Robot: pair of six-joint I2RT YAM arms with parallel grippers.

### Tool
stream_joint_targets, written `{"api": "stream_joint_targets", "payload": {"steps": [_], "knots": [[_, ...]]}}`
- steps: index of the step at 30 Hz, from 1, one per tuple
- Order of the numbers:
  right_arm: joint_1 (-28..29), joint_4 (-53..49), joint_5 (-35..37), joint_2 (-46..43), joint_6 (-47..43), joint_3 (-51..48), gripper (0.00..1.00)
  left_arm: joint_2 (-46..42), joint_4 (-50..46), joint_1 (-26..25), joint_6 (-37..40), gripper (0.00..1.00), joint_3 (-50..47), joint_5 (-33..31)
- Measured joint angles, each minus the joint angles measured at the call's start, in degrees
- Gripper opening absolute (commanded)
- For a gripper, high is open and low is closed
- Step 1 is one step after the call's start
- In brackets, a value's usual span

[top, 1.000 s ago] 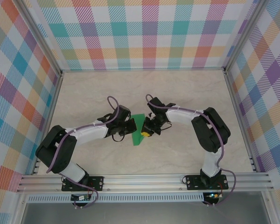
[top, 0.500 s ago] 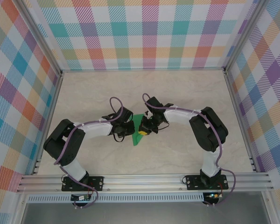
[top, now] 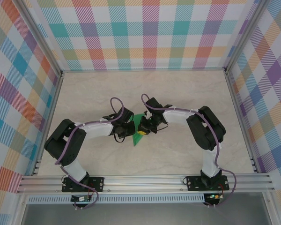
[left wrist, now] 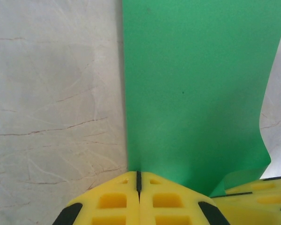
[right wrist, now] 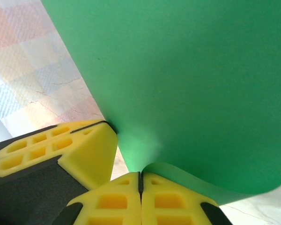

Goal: Fold a paper plane with a square sheet of paper (pick it up from the middle)
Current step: Third fold the triangle at the center of the table.

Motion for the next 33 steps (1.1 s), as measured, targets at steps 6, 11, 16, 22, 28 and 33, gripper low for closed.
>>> {"api": "stream_joint_targets", "payload": {"steps": [6,11,16,22,28,33], "knots": [[0.0,1.1,-0.2,1.0,-0.3,0.4,0.05,0.0,-0.9,0.0,0.0,0.0,0.3,0.0],[0.0,1.3,-0.4,1.1,-1.1,0.4,0.05,0.0,-1.2,0.0,0.2,0.0,0.5,0.0],[0.0,1.5,-0.6,1.7,-2.1,0.7,0.05,-1.2,-2.6,0.0,0.4,0.0,0.5,-1.0],[0.0,1.5,-1.1,1.9,-4.2,0.7,0.05,-2.3,-2.4,0.7,0.7,0.0,1.2,-1.6],[0.0,1.8,-1.5,1.9,-5.6,0.7,0.05,-2.3,-1.9,2.3,0.8,0.0,1.2,-1.2],[0.0,1.9,-1.5,2.0,-6.1,0.7,0.05,-1.1,-0.5,3.7,1.2,0.0,1.6,-0.7]]}}
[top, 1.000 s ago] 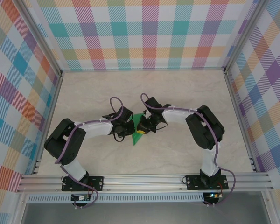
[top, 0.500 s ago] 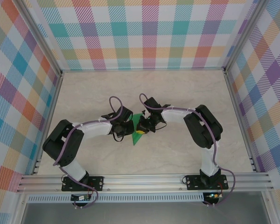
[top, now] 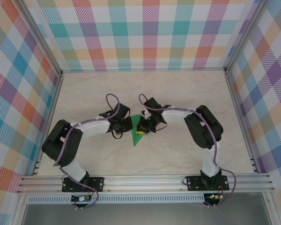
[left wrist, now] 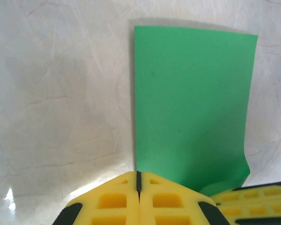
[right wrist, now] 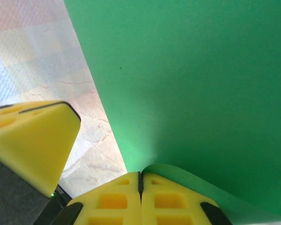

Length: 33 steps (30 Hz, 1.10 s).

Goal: Fold a paper plane with a square sheet of paper (pick it up from the middle)
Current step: Third fold the triangle at the center of the table.

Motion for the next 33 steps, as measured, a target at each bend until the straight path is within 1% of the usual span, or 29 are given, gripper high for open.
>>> {"api": "stream_joint_targets", "payload": {"steps": [10,19,33], "knots": [[0.0,0.2,-0.3,0.1,-1.0,0.0,0.05,1.9,4.7,0.1,1.1,0.0,0.1,3.0],[0.0,0.3,-0.4,1.9,-1.2,0.7,0.05,4.1,4.7,0.1,1.1,0.0,0.1,3.3],[0.0,0.4,-0.8,2.0,-2.3,0.8,0.05,4.2,4.9,0.1,1.1,0.0,0.1,3.4]]}}
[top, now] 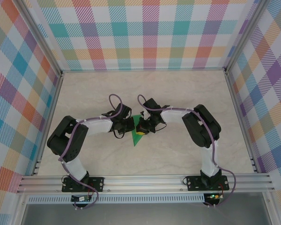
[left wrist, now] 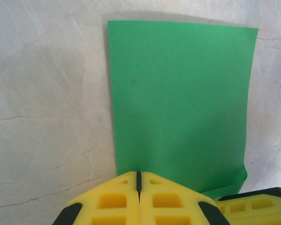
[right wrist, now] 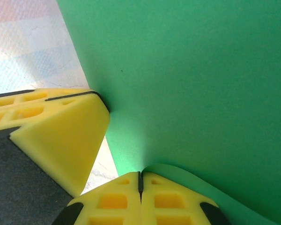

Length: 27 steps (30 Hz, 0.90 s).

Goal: Fold a paper plane with a square sheet of paper (pick it up from the middle)
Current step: Third fold the triangle at the center of the table.

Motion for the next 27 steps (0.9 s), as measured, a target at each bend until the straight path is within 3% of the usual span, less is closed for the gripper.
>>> {"api": "stream_joint_targets", "payload": {"steps": [18,27], "knots": [[0.0,-0.3,-0.6,1.0,-0.7,0.9,0.06,0.3,-0.2,0.1,0.2,0.0,0.3,0.0],[0.0,-1.2,-0.7,1.4,-1.2,1.8,0.24,-0.9,-2.8,0.9,-0.5,0.0,0.6,-0.9]]}}
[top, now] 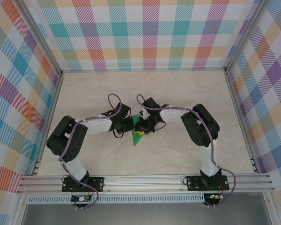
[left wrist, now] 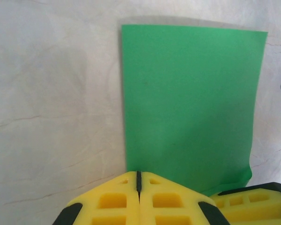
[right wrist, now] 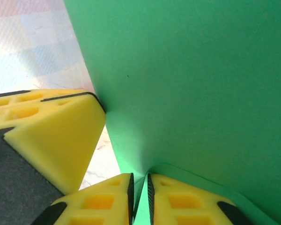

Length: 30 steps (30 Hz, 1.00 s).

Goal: Fold a paper plane with a square sheet of paper (pick it up from the middle)
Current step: Third fold the triangle at the center of the table.

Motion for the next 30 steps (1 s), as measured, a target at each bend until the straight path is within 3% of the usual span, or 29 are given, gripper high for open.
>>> {"api": "stream_joint_targets", "payload": {"steps": [5,10,18,30], "knots": [[0.2,0.4,-0.7,0.0,-0.2,0.4,0.35,-4.6,-3.2,2.1,-1.6,0.0,-0.2,-2.3],[0.2,0.4,-1.2,0.0,-0.2,0.7,0.39,-10.3,-3.9,3.2,-3.0,0.0,-2.9,-3.1],[0.2,0.7,-1.4,0.0,-0.3,0.7,0.42,-12.5,-2.4,3.2,-3.2,0.0,-6.9,2.6],[0.2,0.5,1.0,0.2,-0.8,-0.2,0.08,-11.6,5.8,3.1,-5.7,0.0,-9.7,10.4]]}}
